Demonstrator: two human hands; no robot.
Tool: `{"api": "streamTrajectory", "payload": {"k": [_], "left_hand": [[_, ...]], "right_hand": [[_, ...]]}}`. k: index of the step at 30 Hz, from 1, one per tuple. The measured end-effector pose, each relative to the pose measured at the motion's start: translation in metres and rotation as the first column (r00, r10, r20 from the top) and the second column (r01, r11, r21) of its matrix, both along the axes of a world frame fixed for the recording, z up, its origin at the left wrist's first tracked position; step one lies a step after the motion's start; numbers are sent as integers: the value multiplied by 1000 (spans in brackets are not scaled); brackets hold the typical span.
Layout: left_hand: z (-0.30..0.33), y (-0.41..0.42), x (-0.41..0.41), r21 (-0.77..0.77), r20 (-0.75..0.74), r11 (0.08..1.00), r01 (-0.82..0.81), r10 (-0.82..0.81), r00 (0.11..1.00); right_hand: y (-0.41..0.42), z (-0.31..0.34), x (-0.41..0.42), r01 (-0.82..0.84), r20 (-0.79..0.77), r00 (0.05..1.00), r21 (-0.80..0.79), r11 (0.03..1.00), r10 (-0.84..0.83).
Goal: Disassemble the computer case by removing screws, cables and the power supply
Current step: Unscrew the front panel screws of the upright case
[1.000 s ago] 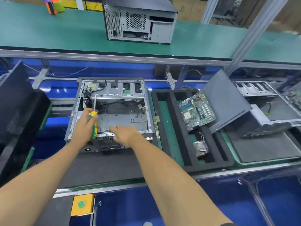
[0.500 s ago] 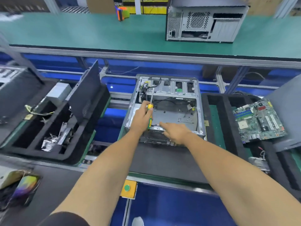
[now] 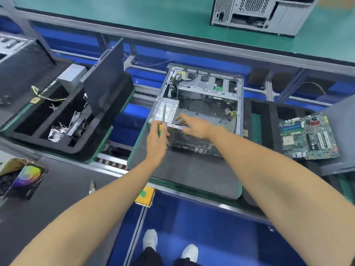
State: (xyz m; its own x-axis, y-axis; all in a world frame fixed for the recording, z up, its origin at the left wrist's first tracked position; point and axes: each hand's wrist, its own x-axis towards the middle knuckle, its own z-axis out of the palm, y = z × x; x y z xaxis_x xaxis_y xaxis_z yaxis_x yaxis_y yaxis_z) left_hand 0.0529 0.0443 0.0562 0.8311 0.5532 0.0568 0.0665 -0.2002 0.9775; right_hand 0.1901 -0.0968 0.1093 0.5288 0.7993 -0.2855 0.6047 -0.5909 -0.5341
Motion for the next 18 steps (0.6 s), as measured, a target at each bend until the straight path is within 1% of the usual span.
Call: {"api": "streamTrajectory", "payload": {"k": [2,5,10,14,18], "left_hand": [[-13,-6,-21,-38,-39,999,-2,0,999],[-27,-12,-41,-68,-66,996,55,-59,996],[-29,-21,-48,-165,-122,970,177,-198,973],[-23,-23,-45,-192,-136,957,215,-243,960],[-25,-22,-47,-197,-141,957,210,-240,960]], "right_hand": [[4,-10,-4,14,38,999,19,1000,-14],[2,-25,-3,18,182,983,-23,1000,-14],[4,-33,1,-5,221,975,49,999,-6],[4,-34,3,-5,206,979,42,999,-4],[5,-33,3,1,202,979,31,1000,-7]]}}
